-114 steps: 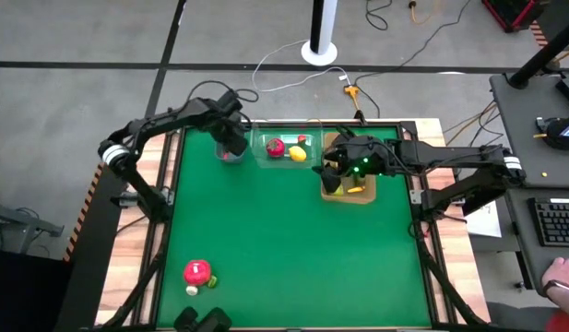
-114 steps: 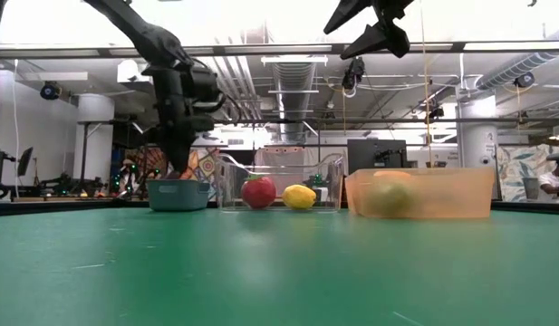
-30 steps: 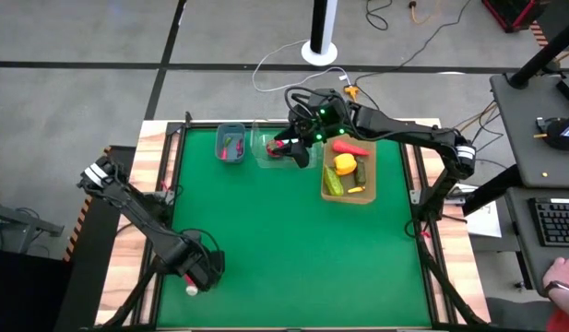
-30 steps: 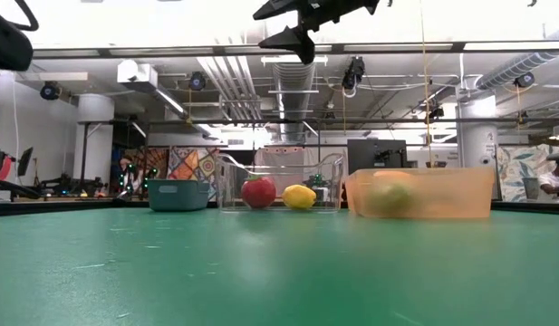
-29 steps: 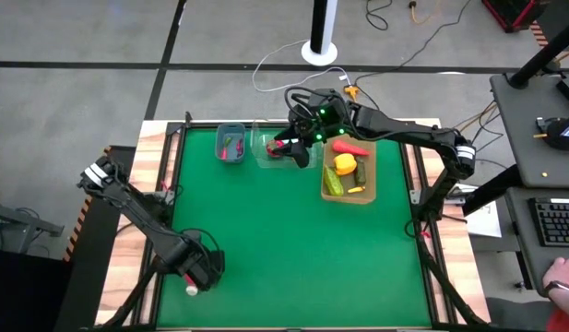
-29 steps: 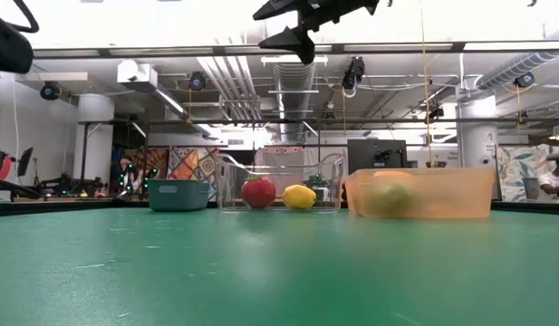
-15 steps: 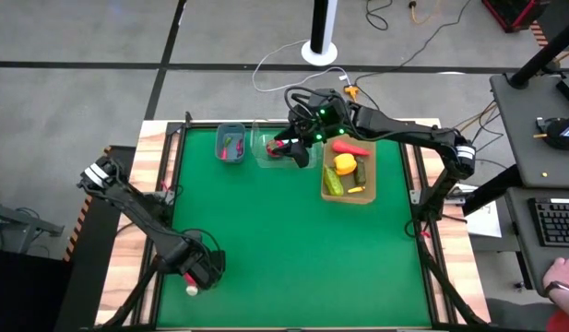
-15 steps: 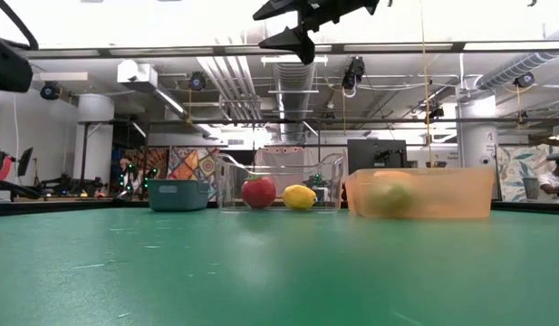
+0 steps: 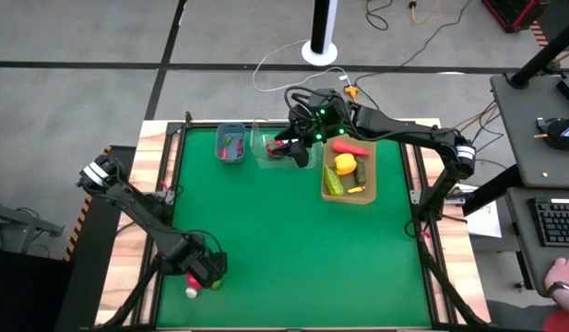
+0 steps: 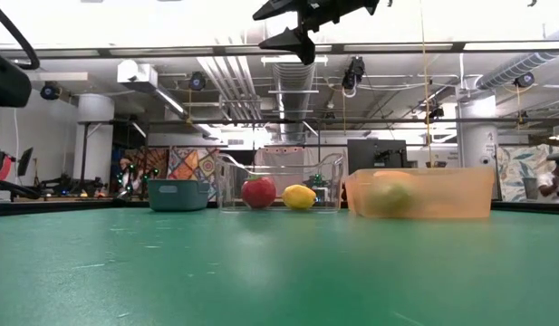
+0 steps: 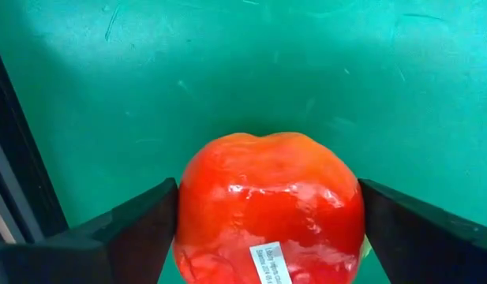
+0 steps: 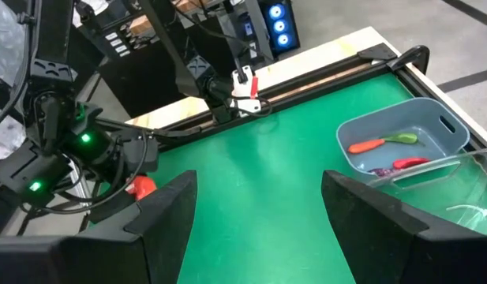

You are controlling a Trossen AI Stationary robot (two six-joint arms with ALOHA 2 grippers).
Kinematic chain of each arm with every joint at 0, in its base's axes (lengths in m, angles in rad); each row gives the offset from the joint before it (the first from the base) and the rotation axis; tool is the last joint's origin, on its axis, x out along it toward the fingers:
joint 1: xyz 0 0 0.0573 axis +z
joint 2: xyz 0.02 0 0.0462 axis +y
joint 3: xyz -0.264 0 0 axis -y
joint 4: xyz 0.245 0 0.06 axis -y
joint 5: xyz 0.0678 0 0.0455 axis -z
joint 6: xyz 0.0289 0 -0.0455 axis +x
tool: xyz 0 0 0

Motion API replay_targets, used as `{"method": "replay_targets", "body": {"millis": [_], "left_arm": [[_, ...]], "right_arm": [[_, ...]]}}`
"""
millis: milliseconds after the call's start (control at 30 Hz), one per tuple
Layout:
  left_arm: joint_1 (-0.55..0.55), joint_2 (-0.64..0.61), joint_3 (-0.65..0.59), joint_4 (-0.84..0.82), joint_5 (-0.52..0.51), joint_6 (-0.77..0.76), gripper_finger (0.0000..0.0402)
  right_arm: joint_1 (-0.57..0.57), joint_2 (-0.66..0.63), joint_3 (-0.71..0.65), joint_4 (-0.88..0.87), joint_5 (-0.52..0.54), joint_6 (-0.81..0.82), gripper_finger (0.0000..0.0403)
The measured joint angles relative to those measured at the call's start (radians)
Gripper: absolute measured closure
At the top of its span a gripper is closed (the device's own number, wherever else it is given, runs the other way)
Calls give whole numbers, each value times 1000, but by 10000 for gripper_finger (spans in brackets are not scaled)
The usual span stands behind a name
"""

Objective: Sort produce into baskets
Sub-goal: Put the orange tomato into the transparent bin

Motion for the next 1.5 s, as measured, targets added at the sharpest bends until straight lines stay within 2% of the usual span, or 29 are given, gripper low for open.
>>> {"method": "replay_targets", "body": {"millis": [167, 300, 467, 567, 733, 767, 933, 967, 1067, 1200, 1433, 1500], "left_arm": [[0, 1, 0, -1, -16, 10, 95], [0, 1, 16, -17, -41, 23, 99], [1, -11, 139, -164, -218, 72, 99], [1, -20, 269, -360, -407, 69, 98], [22, -24, 526, -755, -778, 79, 99], [28, -31, 564, -753, -860, 115, 99], [46, -123, 660, -584, -1364, 503, 99], [46, -132, 674, -577, -1421, 582, 99], [50, -160, 729, -562, -1493, 790, 99], [52, -208, 787, -563, -1537, 956, 98], [58, -252, 835, -522, -1539, 1180, 98], [64, -255, 840, -463, -1504, 1275, 98]], "right_arm": [[0, 0, 0, 0, 2, 3, 140], [0, -1, 0, 0, 2, 2, 140], [0, -9, 0, -3, 2, -5, 140], [0, -15, 0, -3, 2, -16, 140], [0, -20, 0, -3, 2, -30, 140], [0, -21, 0, -2, 2, -34, 140], [0, -30, 0, -2, -20, -18, 140], [4, -35, 0, -2, -29, -9, 140], [19, -64, 0, -6, -46, -4, 140], [56, -113, 0, 18, -47, -24, 140], [89, -188, 0, 21, -19, -14, 140], [90, -203, 0, 21, -17, -1, 140]]}}
